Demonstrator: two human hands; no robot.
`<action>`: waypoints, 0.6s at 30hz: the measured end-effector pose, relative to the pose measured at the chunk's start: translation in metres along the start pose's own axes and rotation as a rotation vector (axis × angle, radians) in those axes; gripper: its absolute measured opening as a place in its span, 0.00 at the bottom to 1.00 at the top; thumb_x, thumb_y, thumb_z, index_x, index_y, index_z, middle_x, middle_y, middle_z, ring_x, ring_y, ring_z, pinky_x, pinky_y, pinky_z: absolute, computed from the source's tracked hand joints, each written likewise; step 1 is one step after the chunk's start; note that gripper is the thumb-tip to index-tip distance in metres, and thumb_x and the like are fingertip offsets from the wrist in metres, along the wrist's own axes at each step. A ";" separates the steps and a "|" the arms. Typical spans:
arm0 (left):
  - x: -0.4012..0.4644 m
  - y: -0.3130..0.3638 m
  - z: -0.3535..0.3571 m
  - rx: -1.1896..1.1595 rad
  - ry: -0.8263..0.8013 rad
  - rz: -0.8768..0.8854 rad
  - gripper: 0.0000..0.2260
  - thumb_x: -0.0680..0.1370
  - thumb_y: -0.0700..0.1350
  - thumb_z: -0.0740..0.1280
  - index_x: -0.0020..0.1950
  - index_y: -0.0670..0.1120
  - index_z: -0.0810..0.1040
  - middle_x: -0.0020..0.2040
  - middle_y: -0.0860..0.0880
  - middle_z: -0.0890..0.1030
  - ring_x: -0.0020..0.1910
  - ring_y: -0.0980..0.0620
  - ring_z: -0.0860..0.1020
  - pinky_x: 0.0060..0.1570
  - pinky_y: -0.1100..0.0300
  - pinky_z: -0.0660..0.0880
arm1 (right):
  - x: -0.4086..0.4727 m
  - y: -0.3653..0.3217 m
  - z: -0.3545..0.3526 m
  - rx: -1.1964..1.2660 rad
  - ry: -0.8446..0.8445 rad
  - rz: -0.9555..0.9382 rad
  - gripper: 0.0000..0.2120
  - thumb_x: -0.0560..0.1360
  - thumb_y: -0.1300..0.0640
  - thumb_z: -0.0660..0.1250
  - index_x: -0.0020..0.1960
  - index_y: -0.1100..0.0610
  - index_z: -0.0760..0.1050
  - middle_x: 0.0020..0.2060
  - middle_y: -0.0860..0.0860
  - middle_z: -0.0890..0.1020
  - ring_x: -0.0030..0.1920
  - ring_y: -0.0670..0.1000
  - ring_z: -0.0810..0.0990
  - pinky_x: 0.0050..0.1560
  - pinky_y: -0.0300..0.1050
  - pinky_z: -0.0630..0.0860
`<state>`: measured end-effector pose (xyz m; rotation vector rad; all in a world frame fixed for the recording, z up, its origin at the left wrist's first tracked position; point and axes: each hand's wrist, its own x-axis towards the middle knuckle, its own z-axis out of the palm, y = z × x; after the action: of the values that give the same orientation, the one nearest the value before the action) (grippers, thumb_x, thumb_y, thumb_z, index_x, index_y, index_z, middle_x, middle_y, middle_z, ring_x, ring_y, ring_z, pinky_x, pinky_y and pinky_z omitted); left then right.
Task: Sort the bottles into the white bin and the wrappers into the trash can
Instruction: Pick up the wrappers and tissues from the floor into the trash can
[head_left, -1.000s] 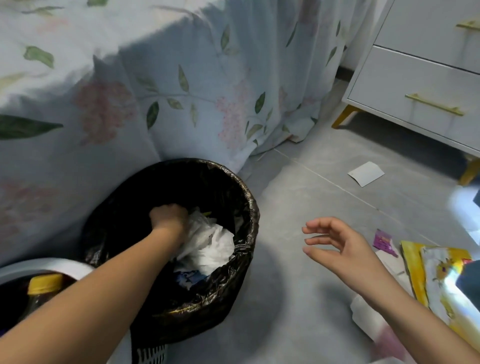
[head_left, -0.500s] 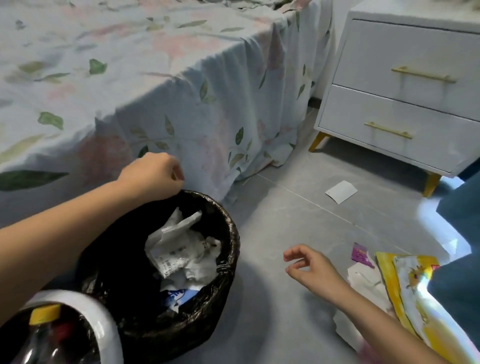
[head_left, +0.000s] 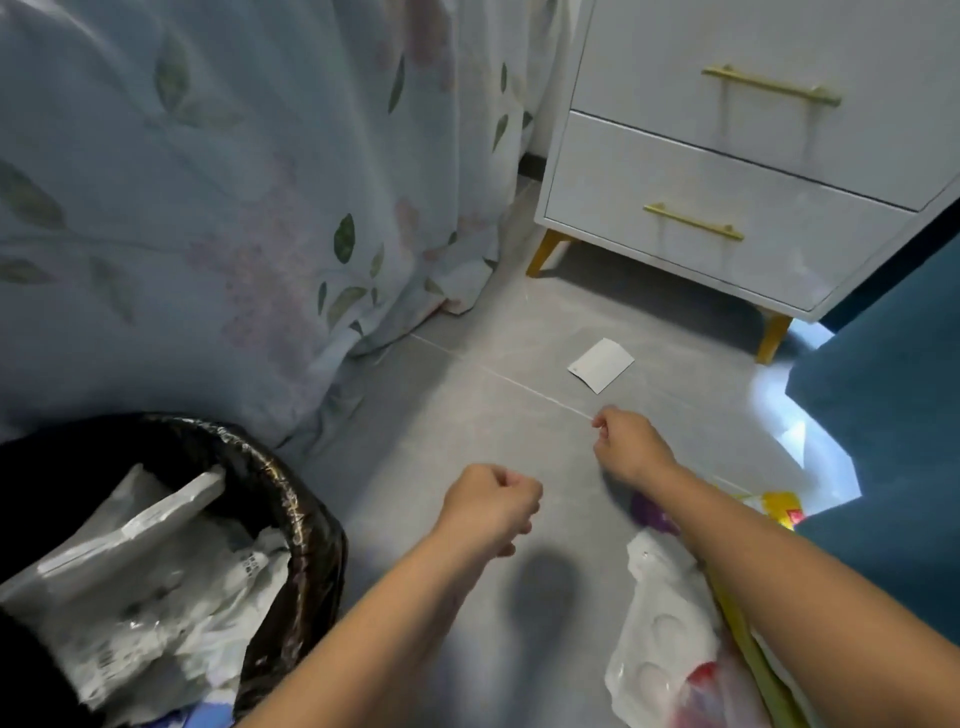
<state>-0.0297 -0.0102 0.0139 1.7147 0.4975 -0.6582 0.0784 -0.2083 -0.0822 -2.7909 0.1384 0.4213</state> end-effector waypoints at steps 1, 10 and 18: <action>0.008 -0.007 0.000 0.024 0.005 -0.037 0.05 0.74 0.46 0.64 0.42 0.46 0.77 0.43 0.49 0.82 0.39 0.51 0.79 0.38 0.61 0.74 | 0.012 0.002 0.000 -0.024 0.014 0.022 0.18 0.73 0.62 0.58 0.62 0.57 0.72 0.59 0.57 0.77 0.62 0.59 0.72 0.59 0.50 0.73; 0.066 0.029 0.031 0.184 -0.069 0.027 0.14 0.68 0.51 0.61 0.44 0.42 0.79 0.48 0.45 0.83 0.45 0.45 0.82 0.43 0.58 0.75 | 0.087 -0.010 -0.012 -0.199 -0.069 0.052 0.28 0.77 0.61 0.54 0.76 0.55 0.53 0.74 0.52 0.60 0.74 0.58 0.54 0.70 0.53 0.61; 0.084 0.012 0.030 0.270 0.076 0.029 0.16 0.71 0.47 0.61 0.51 0.37 0.78 0.52 0.40 0.82 0.53 0.40 0.80 0.50 0.54 0.78 | 0.114 -0.013 0.009 -0.298 -0.153 0.071 0.28 0.79 0.47 0.56 0.75 0.55 0.54 0.75 0.52 0.59 0.76 0.59 0.50 0.72 0.55 0.55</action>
<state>0.0360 -0.0435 -0.0381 2.0035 0.4517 -0.6640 0.1869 -0.1988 -0.1208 -3.0347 0.1510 0.7247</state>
